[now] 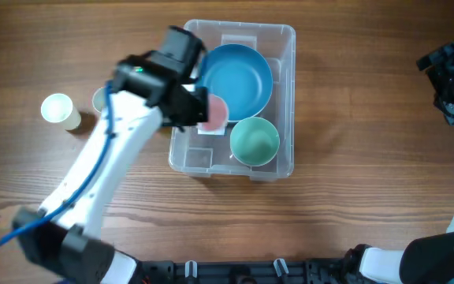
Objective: Pack container
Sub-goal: 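Carry the pink cup with the left gripper into the bin, then move the left gripper to the cream cup at far left and grasp it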
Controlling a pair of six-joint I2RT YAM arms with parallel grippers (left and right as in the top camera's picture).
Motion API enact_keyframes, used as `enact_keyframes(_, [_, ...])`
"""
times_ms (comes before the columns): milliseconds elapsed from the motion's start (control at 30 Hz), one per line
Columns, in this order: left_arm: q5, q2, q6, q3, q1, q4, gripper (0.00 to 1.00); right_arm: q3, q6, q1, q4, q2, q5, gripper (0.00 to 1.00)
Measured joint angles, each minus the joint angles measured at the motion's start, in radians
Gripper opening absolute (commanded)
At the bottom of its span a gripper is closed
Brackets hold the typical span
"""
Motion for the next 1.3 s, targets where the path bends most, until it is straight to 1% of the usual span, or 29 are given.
enact_keyframes(67, [-0.009,0.058,-0.013,-0.019,-0.028,0.022,0.04,0.0,0.0,0.0,0.0,0.0,0.0,1.0])
enact_keyframes(233, [-0.055,0.18,-0.043,-0.047,-0.033,0.032,0.04,0.0,0.0,0.0,0.0,0.0,0.0,1.0])
enact_keyframes(367, [-0.081,0.189,-0.05,-0.048,-0.033,0.046,0.04,0.0,0.0,0.0,0.0,0.0,0.0,1.0])
enact_keyframes(467, [-0.091,0.19,-0.051,-0.049,-0.033,0.057,0.08,0.0,0.0,0.0,0.0,0.0,0.0,1.0])
enact_keyframes(533, [-0.091,0.192,-0.056,-0.056,-0.033,0.067,0.12,0.0,0.0,0.0,0.0,0.0,0.0,1.0])
enact_keyframes(633, [-0.09,0.215,-0.06,-0.077,-0.033,0.077,0.29,0.0,0.0,0.0,0.0,0.0,0.0,1.0])
enact_keyframes(667, [-0.091,0.221,-0.063,-0.08,-0.033,0.084,0.31,0.0,0.0,0.0,0.0,0.0,0.0,1.0])
enact_keyframes(767, [-0.091,0.223,-0.065,-0.08,-0.033,0.086,0.33,0.0,0.0,0.0,0.0,0.0,0.0,1.0])
enact_keyframes(833, [-0.091,0.221,-0.065,-0.08,-0.03,0.076,0.36,0.0,0.0,0.0,0.0,0.0,0.0,1.0])
enact_keyframes(867, [-0.09,0.218,-0.064,-0.079,-0.027,0.065,0.4,0.0,0.0,0.0,0.0,0.0,0.0,1.0])
enact_keyframes(933, [-0.089,0.196,-0.064,-0.06,-0.007,0.03,0.49,0.0,0.0,0.0,0.0,0.0,0.0,1.0])
enact_keyframes(1000, [-0.088,0.134,-0.065,-0.035,0.038,0.018,0.59,0.0,0.0,0.0,0.0,0.0,0.0,1.0])
enact_keyframes(1100, [-0.109,-0.022,-0.059,-0.014,0.192,-0.007,0.67,0.0,0.0,0.0,0.0,0.0,0.0,1.0])
enact_keyframes(1167, [-0.136,-0.089,-0.044,-0.001,0.337,-0.01,0.68,0.0,0.0,0.0,0.0,0.0,0.0,1.0])
enact_keyframes(1200, [-0.144,-0.107,-0.039,0.005,0.43,-0.008,0.68,0.0,0.0,0.0,0.0,0.0,0.0,1.0])
enact_keyframes(1233, [-0.152,-0.11,-0.035,0.006,0.527,0.0,0.68,0.0,0.0,0.0,0.0,0.0,0.0,1.0])
enact_keyframes(1300, [-0.133,-0.083,-0.026,0.006,0.663,0.024,0.68,0.0,0.0,0.0,0.0,0.0,0.0,1.0])
